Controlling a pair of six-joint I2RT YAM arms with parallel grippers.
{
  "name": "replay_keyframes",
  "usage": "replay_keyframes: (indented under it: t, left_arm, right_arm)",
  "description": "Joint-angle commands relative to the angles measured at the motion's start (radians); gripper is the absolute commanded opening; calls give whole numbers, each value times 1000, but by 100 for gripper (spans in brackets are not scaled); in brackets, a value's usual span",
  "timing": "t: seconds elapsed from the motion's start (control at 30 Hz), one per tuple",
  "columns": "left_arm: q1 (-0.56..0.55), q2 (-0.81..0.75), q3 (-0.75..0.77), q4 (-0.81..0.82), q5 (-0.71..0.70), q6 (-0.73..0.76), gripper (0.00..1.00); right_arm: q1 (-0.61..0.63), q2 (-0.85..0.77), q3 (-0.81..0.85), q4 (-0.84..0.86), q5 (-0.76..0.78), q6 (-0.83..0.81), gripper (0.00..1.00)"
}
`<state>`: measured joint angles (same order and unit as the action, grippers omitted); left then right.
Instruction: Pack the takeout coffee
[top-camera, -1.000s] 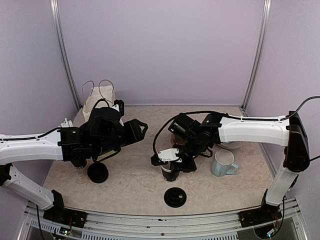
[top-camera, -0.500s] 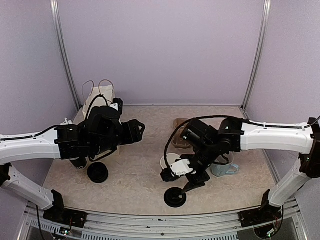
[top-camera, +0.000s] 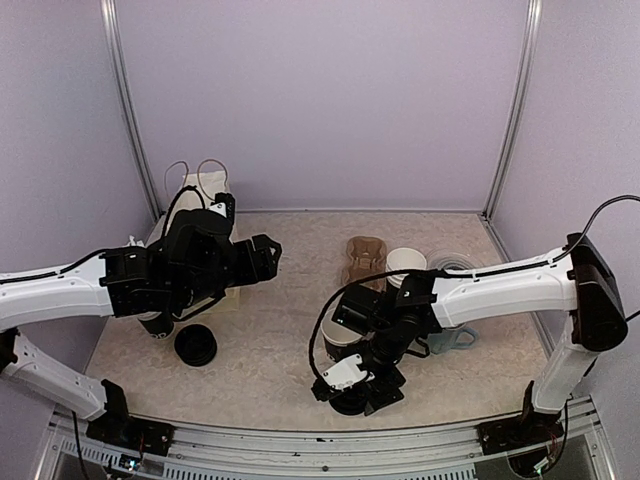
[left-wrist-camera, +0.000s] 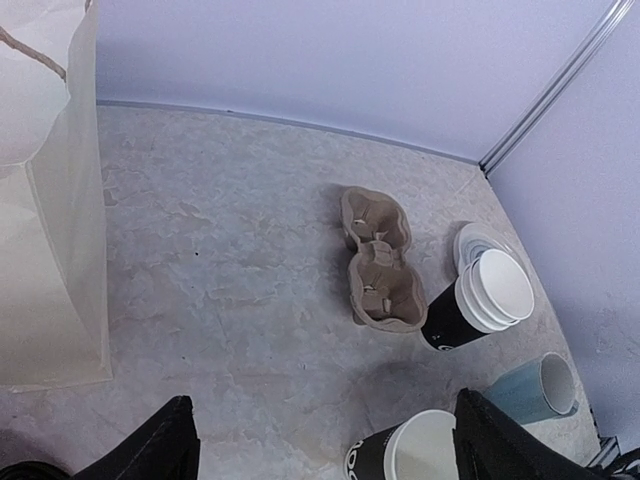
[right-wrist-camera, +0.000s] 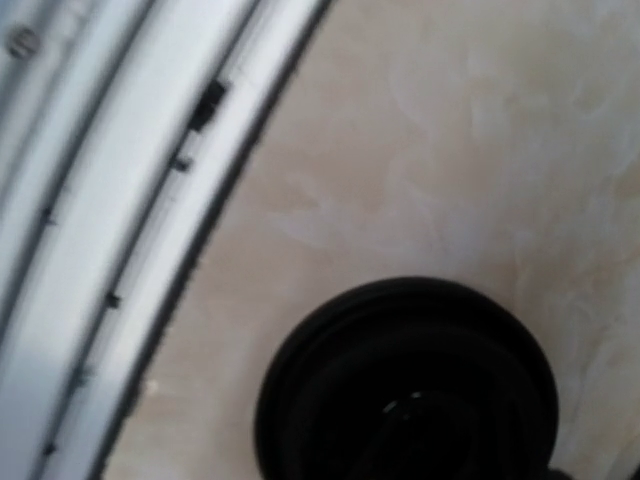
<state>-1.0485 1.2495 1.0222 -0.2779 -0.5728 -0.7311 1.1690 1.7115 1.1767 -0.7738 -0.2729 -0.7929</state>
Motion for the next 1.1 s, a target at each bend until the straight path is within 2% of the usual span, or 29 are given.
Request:
replay_keyframes:
  t: [0.0,0.67,1.07]
  left_arm:
    - [7,-18,-8,15,-5,14,85]
    - [13,-35,-57,60,39,9,83]
    - [12,-32,-66,89,74,11,81]
  right_arm:
    - [11,35,-1,42,51,4,90]
    - [10,139,31,52,66,51,90]
    - [9,106,75,19,74,55,88]
